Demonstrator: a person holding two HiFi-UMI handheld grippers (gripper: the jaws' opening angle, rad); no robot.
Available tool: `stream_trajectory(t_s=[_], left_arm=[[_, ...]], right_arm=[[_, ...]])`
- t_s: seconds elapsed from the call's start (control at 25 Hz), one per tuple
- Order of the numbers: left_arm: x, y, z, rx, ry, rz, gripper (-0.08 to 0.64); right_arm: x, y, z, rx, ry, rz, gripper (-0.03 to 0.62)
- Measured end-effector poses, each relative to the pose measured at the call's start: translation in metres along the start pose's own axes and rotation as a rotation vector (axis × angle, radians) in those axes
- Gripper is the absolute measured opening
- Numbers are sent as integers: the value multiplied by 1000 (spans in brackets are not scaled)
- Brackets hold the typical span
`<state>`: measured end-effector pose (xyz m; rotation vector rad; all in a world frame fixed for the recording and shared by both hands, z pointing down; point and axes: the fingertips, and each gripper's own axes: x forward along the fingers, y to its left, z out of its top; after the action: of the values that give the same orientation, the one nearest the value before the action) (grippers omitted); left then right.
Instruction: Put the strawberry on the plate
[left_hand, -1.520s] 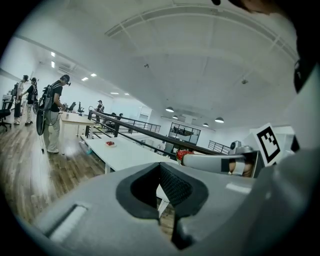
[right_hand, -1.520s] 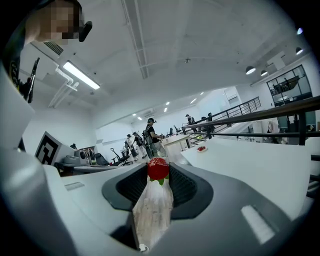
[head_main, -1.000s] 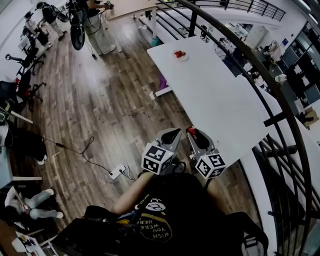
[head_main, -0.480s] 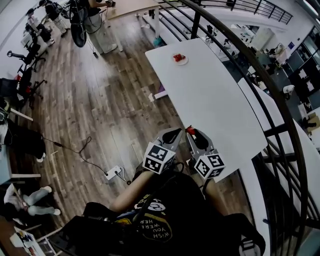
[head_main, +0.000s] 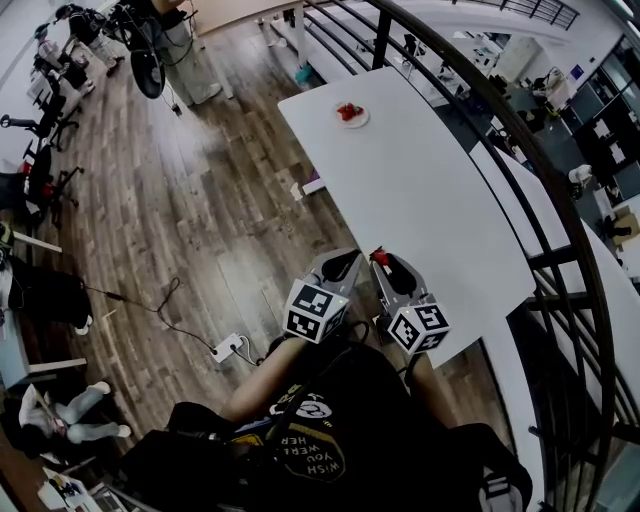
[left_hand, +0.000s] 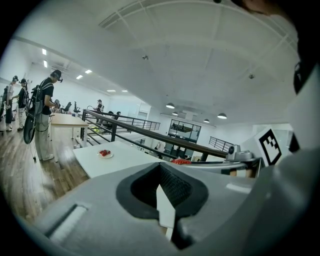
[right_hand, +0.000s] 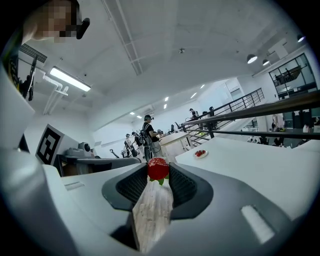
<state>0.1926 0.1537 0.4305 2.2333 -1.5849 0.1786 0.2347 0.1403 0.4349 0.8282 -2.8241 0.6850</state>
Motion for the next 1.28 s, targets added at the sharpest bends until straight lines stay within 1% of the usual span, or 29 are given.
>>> stream_trajectory(t_s=[0.32,0.56,0.88,1.04,1.28], left_arm=[[15,66,32,6,-25,-12,0],[21,111,46,0,-33,-44,0],[23,147,41,-41,-19,-41,0],[32,164,46,-53,-7,-36,0],[61,193,61,-50,1,-16,0]], right_arm=[[65,0,30,-36,-18,-20,140],[111,5,36,-44,-11,-49,140],[141,11,21,-17,40,-55,140],[163,6,28,-13,55,-46,140],[200,-16,46,-9,61,-29,140]])
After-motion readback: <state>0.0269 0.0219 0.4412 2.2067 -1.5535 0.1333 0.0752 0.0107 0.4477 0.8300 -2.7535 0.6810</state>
